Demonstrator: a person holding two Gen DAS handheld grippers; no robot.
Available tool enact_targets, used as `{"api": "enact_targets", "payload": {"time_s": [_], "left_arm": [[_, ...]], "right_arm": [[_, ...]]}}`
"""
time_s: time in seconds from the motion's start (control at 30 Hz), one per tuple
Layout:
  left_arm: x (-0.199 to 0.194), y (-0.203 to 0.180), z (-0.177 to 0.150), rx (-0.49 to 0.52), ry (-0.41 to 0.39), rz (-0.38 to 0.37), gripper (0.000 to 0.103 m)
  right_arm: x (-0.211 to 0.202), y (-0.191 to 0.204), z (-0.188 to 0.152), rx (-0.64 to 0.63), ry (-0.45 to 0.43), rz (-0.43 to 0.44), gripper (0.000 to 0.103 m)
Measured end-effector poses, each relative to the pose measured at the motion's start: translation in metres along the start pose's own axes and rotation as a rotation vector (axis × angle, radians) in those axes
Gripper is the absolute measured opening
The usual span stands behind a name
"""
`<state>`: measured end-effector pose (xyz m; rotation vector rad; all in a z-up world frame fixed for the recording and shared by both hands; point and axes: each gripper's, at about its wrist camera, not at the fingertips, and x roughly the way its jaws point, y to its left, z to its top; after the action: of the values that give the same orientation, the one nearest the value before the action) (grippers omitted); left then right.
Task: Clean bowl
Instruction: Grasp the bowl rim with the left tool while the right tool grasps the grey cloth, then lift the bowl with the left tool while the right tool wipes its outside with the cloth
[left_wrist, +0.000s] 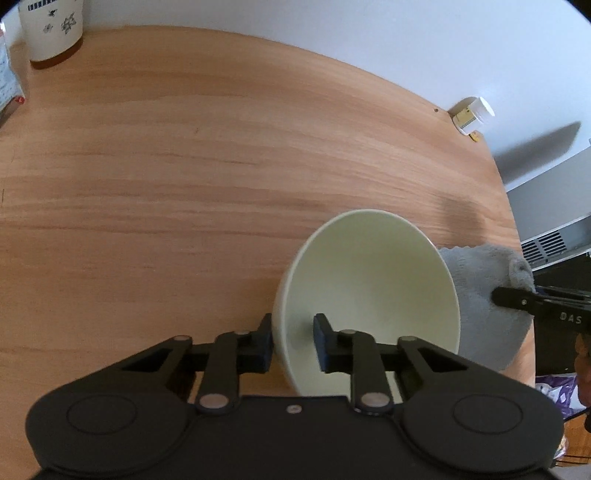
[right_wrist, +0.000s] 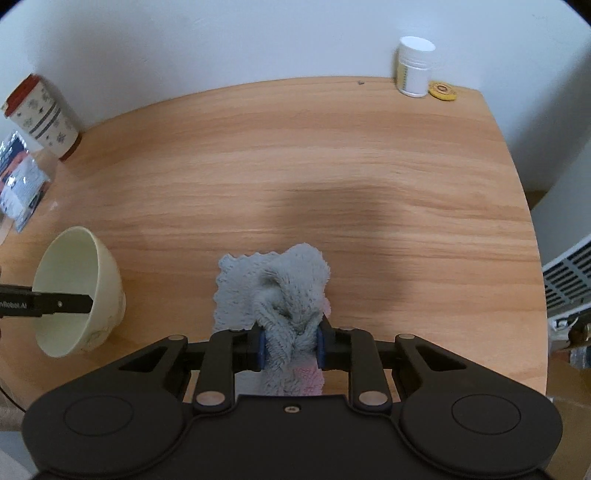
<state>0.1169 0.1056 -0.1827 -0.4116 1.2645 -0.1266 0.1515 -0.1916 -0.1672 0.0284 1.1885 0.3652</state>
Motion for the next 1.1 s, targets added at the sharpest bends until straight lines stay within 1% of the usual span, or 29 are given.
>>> {"api": "enact_targets", "payload": {"time_s": [0.07,0.17,0.27,0.37,0.47,0.5,0.67,0.77,0.87,0.93,1.03,1.1], "left_arm": [[-0.001,0.002,0.0,0.01,-0.005,-0.012,0.016],[0.0,0.007,0.003,-0.006,-0.006,-0.04,0.013],[-0.003,0.005,0.003,0.015,-0.026,-0.049,0.01],[-0.007,-0.001,0.003,0.056,-0.041,-0.04,0.01],[-0.011,-0.008,0.002,0.099,-0.065,-0.023,0.01],[-0.013,-0.014,0.001,0.132,-0.082,-0.01,0.01],[-0.023,-0.031,-0.003,0.24,-0.124,0.023,0.012],[-0.027,-0.04,-0.007,0.294,-0.142,0.024,0.012],[-0.03,-0.045,-0.012,0.318,-0.153,0.013,0.012],[-0.033,-0.048,-0.013,0.328,-0.159,0.006,0.012],[-0.035,-0.055,-0.012,0.341,-0.172,0.008,0.012],[-0.04,-0.058,-0.011,0.346,-0.187,0.009,0.012]], "right_arm": [[-0.001,0.001,-0.001,0.012,-0.003,0.005,0.027],[-0.003,0.001,-0.002,0.024,-0.009,0.002,0.027],[-0.002,0.004,0.0,0.026,-0.007,0.007,0.027],[-0.005,0.009,0.006,0.023,-0.01,0.019,0.027],[-0.009,0.014,0.015,0.026,-0.017,0.05,0.027],[-0.01,0.015,0.018,0.03,-0.018,0.058,0.027],[-0.02,0.022,0.038,0.063,-0.05,0.142,0.027],[-0.026,0.031,0.051,0.088,-0.067,0.213,0.027],[-0.025,0.042,0.062,0.103,-0.073,0.268,0.027],[-0.02,0.053,0.071,0.115,-0.057,0.317,0.027],[-0.014,0.07,0.079,0.103,-0.033,0.357,0.027],[-0.008,0.081,0.082,0.1,0.017,0.394,0.027]]}}
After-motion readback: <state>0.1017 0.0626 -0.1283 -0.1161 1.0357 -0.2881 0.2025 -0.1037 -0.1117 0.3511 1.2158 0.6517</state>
